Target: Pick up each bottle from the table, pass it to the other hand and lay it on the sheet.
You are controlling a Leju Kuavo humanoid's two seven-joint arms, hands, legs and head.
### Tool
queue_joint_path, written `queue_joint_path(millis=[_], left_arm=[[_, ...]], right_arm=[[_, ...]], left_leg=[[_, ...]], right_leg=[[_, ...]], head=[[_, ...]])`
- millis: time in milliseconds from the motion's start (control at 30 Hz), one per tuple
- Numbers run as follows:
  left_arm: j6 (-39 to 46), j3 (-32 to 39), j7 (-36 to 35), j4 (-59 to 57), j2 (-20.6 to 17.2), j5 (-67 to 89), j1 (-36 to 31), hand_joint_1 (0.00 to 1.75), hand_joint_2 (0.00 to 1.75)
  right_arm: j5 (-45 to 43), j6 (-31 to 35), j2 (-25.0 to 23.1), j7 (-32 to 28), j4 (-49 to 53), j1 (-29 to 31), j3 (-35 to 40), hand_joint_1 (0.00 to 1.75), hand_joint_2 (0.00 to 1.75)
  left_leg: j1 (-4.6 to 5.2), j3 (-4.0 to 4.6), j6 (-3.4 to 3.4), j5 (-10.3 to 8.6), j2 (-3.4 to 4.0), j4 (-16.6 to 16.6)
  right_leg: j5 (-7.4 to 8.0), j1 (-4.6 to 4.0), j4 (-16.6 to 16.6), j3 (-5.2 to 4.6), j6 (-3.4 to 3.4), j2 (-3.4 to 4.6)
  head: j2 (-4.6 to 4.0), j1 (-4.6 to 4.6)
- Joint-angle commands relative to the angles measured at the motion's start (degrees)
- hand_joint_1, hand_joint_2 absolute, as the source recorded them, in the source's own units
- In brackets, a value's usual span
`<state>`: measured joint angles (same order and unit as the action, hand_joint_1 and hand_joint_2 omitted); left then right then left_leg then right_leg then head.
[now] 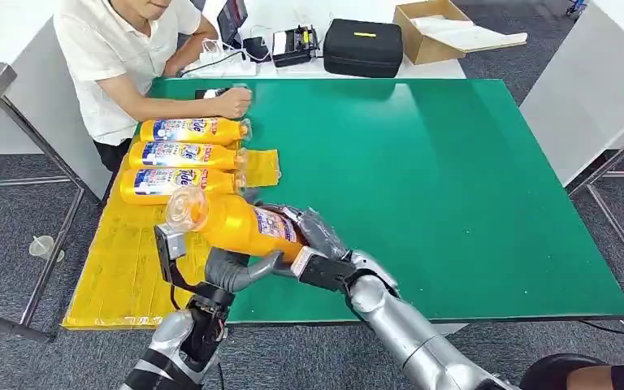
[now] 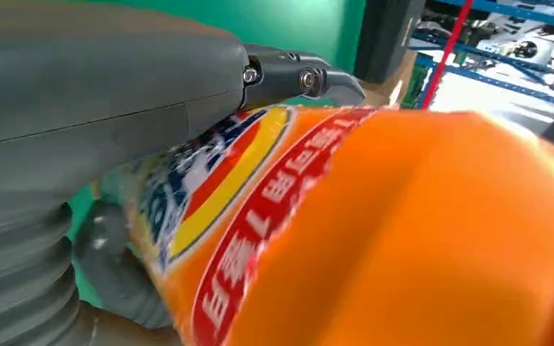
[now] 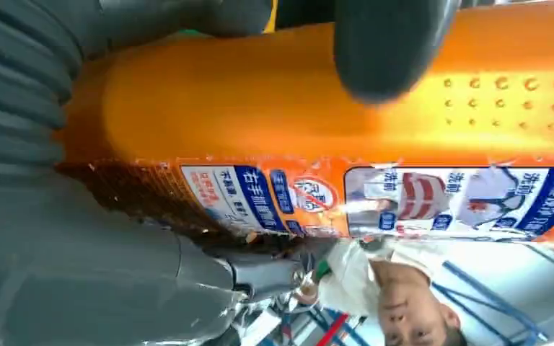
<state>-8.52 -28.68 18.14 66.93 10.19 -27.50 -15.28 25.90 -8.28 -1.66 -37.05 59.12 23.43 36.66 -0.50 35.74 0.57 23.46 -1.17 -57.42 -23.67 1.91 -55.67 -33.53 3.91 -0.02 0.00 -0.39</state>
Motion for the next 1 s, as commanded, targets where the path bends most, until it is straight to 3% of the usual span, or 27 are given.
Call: queue_joint_path(millis=[33,300,333,500,533,567,600,633,900,1000], left_arm=[[1.77,-0.58,2.25,-1.25,0.66,1.36,-3.13,0.0,1.75],[-1.34,1.83,1.78,0.89,1.75,-4.39,-3.11,0.0,1.75],[-2.35,2.25,2.09,1.65,2.01,-5.9,-2.65,0.17,1.75],[-2.32,2.2,2.09,1.79,2.08,-5.88,-2.67,0.17,1.75],[-2.32,2.2,2.09,1.79,2.08,-5.88,-2.67,1.75,1.75],[-2.58,2.28,2.61,2.81,2.04,-6.24,-2.07,1.75,1.75],[-2.59,2.26,2.61,2.84,2.06,-6.24,-2.05,1.75,1.75],[-2.54,2.2,2.96,3.82,1.93,-6.11,-1.59,1.75,1.75],[3.41,4.33,3.38,6.31,3.41,-6.78,-0.05,1.75,1.75],[5.99,5.07,3.25,6.77,3.63,-7.98,0.01,1.75,1.75]], right_arm=[[0.35,-0.95,0.63,-1.46,-5.56,3.81,6.38,1.75,1.75],[-0.77,-1.31,0.41,-2.23,-6.16,4.51,8.39,1.75,1.75],[-1.16,-1.29,0.34,-2.34,-6.29,4.4,8.3,1.75,1.75],[-1.12,-1.27,0.36,-2.33,-6.4,4.17,8.41,1.75,1.75],[-1.12,-1.27,0.36,-2.33,-6.4,4.17,8.41,1.75,1.75],[-1.41,-1.03,0.29,-2.33,-6.61,4.06,8.21,1.61,1.75],[-1.41,-1.03,0.3,-2.33,-6.65,3.97,8.24,0.68,1.75],[-1.93,-0.32,0.02,-2.3,-6.8,3.53,7.64,0.0,1.75],[0.57,9.16,-1.1,-1.92,-4.71,0.45,6.28,0.0,1.75],[3.93,15.68,-1.32,-1.74,-3.6,-0.57,5.87,0.0,1.75]], left_leg=[[-0.06,-0.22,-0.01,0.12,0.17,-0.07],[-0.07,-0.17,0.0,0.13,0.14,-0.11],[-0.09,-0.22,0.0,0.16,0.15,-0.12],[-0.08,-0.21,-0.01,0.12,0.1,-0.07],[-0.07,-0.13,-0.01,0.07,0.06,-0.05],[-0.09,-0.2,-0.01,0.11,0.07,-0.08],[-0.07,-0.1,-0.01,0.04,0.02,-0.03],[-0.11,-0.22,-0.01,0.13,0.06,-0.09],[-0.09,-0.21,0.0,0.13,0.1,-0.05],[-0.06,-0.1,-0.01,0.05,0.0,-0.01]], right_leg=[[-0.07,-0.11,-0.02,0.22,-0.25,0.07],[-0.09,-0.11,-0.04,0.18,-0.22,0.04],[-0.1,-0.14,-0.03,0.23,-0.26,0.03],[-0.09,-0.13,0.0,0.23,-0.24,0.0],[-0.06,-0.1,0.01,0.14,-0.18,-0.02],[-0.1,-0.14,0.0,0.22,-0.24,-0.04],[-0.04,-0.1,0.02,0.11,-0.17,-0.06],[-0.11,-0.16,0.01,0.26,-0.26,-0.06],[-0.09,-0.13,0.04,0.22,-0.22,0.0],[-0.06,-0.08,0.03,0.1,-0.16,-0.08]], head=[[0.0,0.0],[0.0,0.02],[0.0,0.02],[0.0,0.02],[0.0,0.0],[0.0,0.02],[0.0,0.0],[0.0,0.0],[0.0,0.0],[0.0,0.0]])
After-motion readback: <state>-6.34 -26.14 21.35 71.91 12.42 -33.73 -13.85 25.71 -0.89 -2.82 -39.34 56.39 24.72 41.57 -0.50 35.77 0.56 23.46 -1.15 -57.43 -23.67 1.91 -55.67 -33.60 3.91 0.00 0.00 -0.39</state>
